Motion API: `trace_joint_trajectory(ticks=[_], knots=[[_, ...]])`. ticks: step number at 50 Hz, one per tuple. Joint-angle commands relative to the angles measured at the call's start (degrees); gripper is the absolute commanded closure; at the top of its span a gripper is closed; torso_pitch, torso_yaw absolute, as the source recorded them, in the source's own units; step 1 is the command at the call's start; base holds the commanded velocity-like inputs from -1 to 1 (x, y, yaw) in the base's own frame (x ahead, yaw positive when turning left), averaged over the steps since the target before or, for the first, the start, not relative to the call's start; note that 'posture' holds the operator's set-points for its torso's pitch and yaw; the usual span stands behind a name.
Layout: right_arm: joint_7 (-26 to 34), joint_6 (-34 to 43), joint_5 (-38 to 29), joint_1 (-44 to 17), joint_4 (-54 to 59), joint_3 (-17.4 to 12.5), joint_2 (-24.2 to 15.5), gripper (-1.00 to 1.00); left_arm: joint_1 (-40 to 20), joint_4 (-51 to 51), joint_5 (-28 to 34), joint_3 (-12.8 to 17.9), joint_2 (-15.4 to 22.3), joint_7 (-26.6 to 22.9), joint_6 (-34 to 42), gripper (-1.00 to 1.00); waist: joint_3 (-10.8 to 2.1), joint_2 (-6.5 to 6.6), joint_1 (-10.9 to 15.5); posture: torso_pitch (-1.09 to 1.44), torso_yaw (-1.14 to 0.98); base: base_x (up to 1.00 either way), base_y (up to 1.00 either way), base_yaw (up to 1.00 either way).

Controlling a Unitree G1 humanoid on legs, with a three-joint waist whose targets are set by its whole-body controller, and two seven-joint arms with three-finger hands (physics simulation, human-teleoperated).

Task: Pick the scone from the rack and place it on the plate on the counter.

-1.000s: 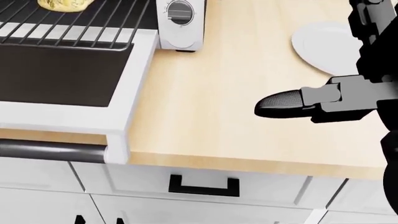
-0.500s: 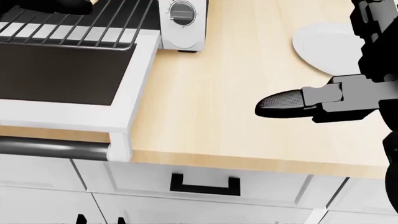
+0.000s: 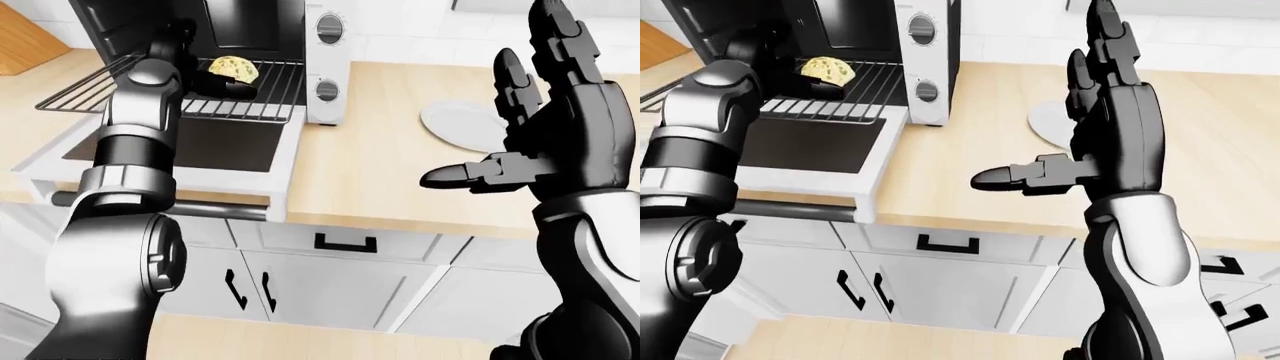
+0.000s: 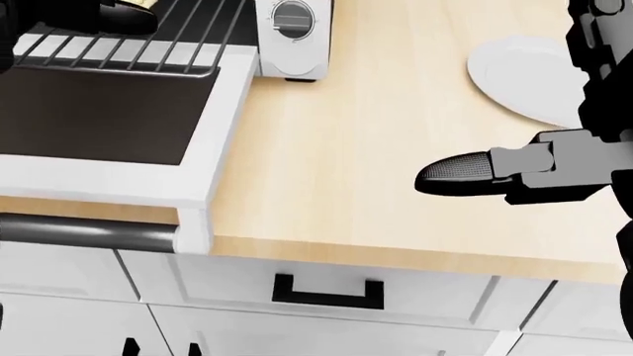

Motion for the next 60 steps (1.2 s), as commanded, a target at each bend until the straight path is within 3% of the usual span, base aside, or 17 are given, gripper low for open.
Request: trace_joint_trajectory(ticks=[1, 7, 12, 16, 20, 24, 30, 35, 36, 37, 43, 52, 60], knots=[[-0.1, -1.7, -0.1, -1.2, -1.1, -0.5, -0.5, -1.0, -2.9, -1.6, -0.2, 0.2, 0.6, 0.7, -2.3, -0.89, -1.59, 0.15, 0.0, 0.0, 0.0, 0.0, 0.0, 0.0], [-0.1, -0.1, 1.0, -1.0, -2.7, -1.7, -0.8, -1.0, -4.5, 2.0, -0.7, 0.2, -0.3, 1.7, -4.6, -0.86, -1.61, 0.01, 0.1, 0.0, 0.0, 0.0, 0.0, 0.0], [-0.4, -0.2, 1.2, -0.8, -2.7, -1.7, -0.9, -1.0, -4.9, 3.9, -0.5, 0.0, -0.5, 2.3, -6.0, -0.7, -1.63, -0.03, 0.0, 0.0, 0.0, 0.0, 0.0, 0.0], [-0.5, 0.2, 1.8, -0.9, -3.1, -2.1, -1.1, -1.0, -5.4, 4.6, -0.3, -0.1, -0.6, 2.4, -6.4, -0.46, -1.67, -0.04, 0.0, 0.0, 0.0, 0.0, 0.0, 0.0], [-0.8, -0.7, 1.5, -1.0, -2.1, -1.5, -1.2, -1.0, -5.3, 4.7, 0.0, -0.2, -0.6, 2.4, -6.6, -0.4, -1.62, -0.01, 0.0, 0.0, 0.0, 0.0, 0.0, 0.0], [-0.9, -1.5, 1.2, -1.2, -1.1, -1.0, -1.3, -1.0, -5.4, 5.2, 0.3, -0.3, -0.9, 2.3, -6.9, -0.15, -1.68, -0.01, -0.1, 0.0, 0.0, 0.0, 0.0, 0.0], [-0.8, -2.4, 0.8, -1.3, -0.3, -0.6, -1.2, -1.0, -5.4, 5.0, 0.7, -0.3, -0.9, 2.0, -6.9, -0.03, -1.72, 0.03, 0.0, 0.0, 0.0, 0.0, 0.0, 0.0], [-0.7, -2.5, 0.7, -0.9, -0.6, -0.8, -1.0, -1.0, -5.4, 5.0, 1.3, -0.6, -0.8, 1.6, -6.9, 0.33, -1.75, 0.04, 0.0, 0.0, 0.0, 0.0, 0.0, 0.0], [-0.7, -2.4, 0.7, -0.8, -0.7, -0.9, -1.0, -1.0, -5.4, 4.9, 1.4, -0.6, -0.8, 1.6, -6.9, 0.49, -1.76, 0.04, 0.0, 0.0, 0.0, 0.0, 0.0, 0.0], [-0.7, -2.2, 0.8, -0.7, -1.0, -1.0, -1.1, -1.0, -5.4, 4.9, 1.6, -0.7, -0.8, 1.5, -6.9, 0.79, -1.76, 0.05, 0.0, 0.0, 0.0, 0.0, 0.0, 0.0], [-0.6, -1.3, 1.5, -0.4, -2.1, -1.9, -1.1, -1.0, -5.2, 4.3, 2.2, -0.8, -0.6, 1.0, -6.8, 1.0, -1.76, 0.05, 0.0, 0.0, 0.0, 0.0, 0.0, 0.0], [-0.9, -1.2, 1.9, 0.0, -2.6, -2.0, -1.4, -1.0, -5.4, 2.8, 3.0, -0.8, -0.4, 0.5, -6.0, 1.0, -1.72, 0.04, -0.1, 0.0, 0.0, 0.0, 0.0, 0.0], [-1.1, -1.7, 1.5, 0.1, -2.2, -1.3, -1.2, -1.0, -4.0, -5.6, 2.5, -0.3, 0.7, -0.3, -1.1, 1.0, -1.56, 0.16, -0.2, 0.0, 0.0, 0.0, 0.0, 0.0]])
